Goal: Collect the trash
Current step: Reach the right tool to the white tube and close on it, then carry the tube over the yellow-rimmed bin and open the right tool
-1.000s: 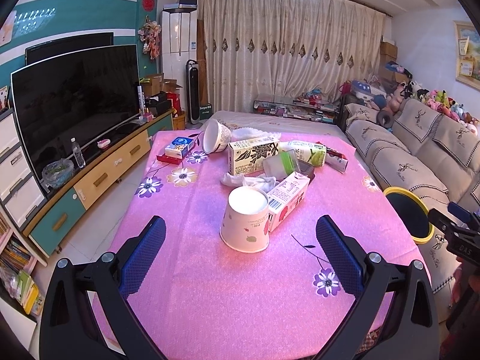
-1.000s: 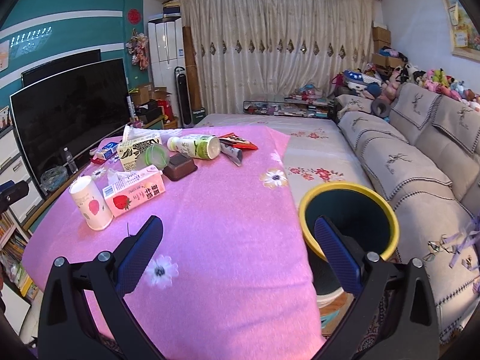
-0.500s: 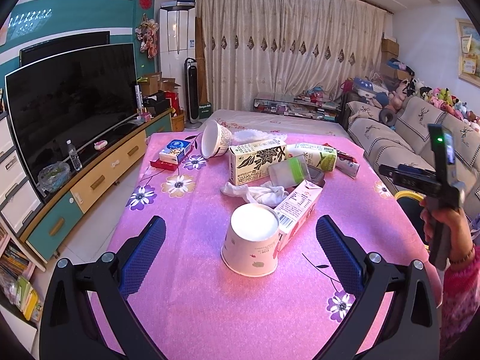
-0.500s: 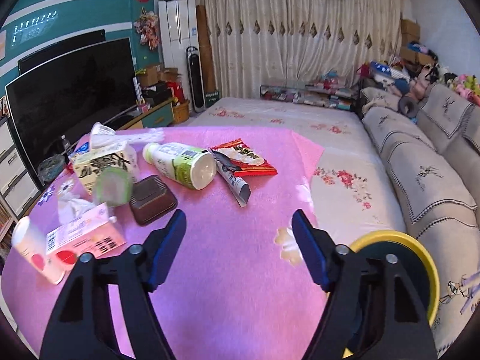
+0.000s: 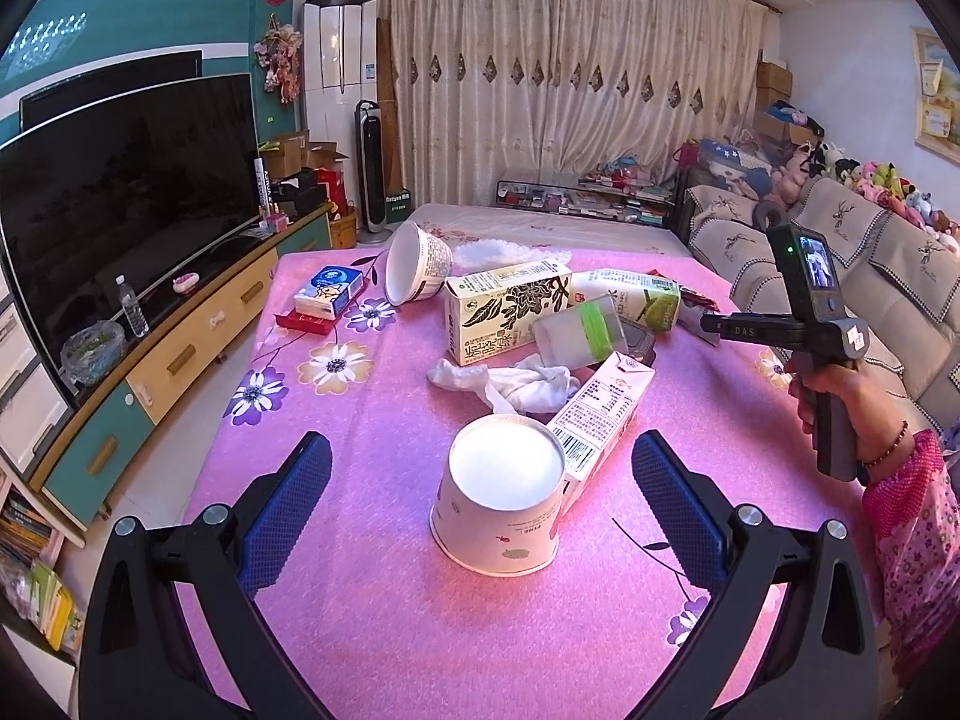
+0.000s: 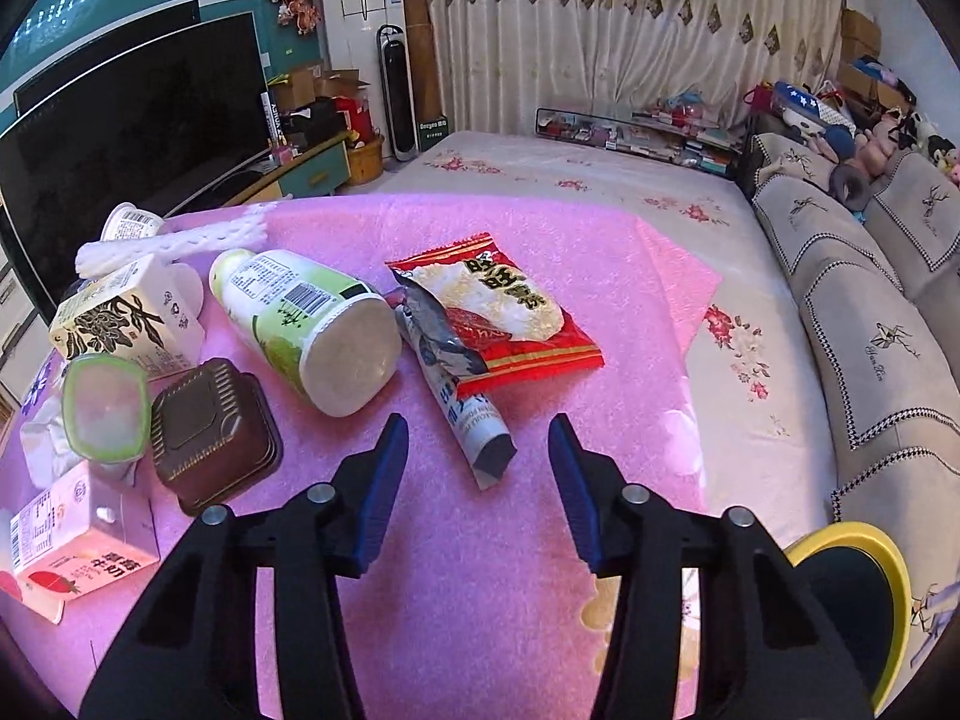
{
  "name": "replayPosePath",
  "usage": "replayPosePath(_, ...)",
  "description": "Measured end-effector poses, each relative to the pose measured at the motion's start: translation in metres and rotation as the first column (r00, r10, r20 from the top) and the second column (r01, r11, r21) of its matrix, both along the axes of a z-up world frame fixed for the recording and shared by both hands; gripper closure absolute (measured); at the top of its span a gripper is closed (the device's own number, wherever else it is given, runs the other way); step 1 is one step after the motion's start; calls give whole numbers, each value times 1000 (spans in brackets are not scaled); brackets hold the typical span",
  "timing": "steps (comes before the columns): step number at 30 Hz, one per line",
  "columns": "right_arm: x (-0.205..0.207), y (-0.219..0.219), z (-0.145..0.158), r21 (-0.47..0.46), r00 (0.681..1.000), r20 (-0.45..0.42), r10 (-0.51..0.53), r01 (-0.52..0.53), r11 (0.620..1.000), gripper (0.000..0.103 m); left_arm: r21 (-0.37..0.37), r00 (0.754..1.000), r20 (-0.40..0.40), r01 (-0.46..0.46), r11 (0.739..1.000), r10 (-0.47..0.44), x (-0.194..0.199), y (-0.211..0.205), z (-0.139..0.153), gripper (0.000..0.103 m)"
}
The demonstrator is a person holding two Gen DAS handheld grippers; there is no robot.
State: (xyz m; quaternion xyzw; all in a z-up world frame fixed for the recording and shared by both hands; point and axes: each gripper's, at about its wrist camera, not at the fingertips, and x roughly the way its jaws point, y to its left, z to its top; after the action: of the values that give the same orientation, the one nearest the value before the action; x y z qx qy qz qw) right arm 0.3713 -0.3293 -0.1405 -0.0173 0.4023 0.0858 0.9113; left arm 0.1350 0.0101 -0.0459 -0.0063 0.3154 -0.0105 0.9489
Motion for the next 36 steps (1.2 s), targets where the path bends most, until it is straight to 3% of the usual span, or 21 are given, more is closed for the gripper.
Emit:
replayPosePath(2,2,-2,-1,16,1000,-12,9,-9,1000,62,-3,1000,-1,0,1000,0,1,0,-1,4)
replayPosePath(6,8,-1,0,21,999,-23,31,-31,999,86,-8,1000,-6,2,1000,-2,0,-2,-2,4)
replayPosePath(9,1,1,4,31,999,-21,47,-47,998,92,-8,1000,-1,6,1000,-6,-3,-4,-2,4)
replayPosePath(21,-90,4,20,46,999,-9,49,-48,998,95,-12,999,27,25,1000,-24,-20,-7,8,4)
replayPosePath(28,-170,-23,37,133,998,59,14,-21,991,97,-15,998,32,47,999,-47,-30,-16,10,4)
replayPosePath(32,-211,-48,55,178,993,115,-40,19,984,97,-12,998,38,57,998,-56,-35,-21,12,4)
replayPosePath(36,-234,-86,62,160,979,135,-149,127,979,97,-4,997,41,60,998,-60,-39,-26,14,4)
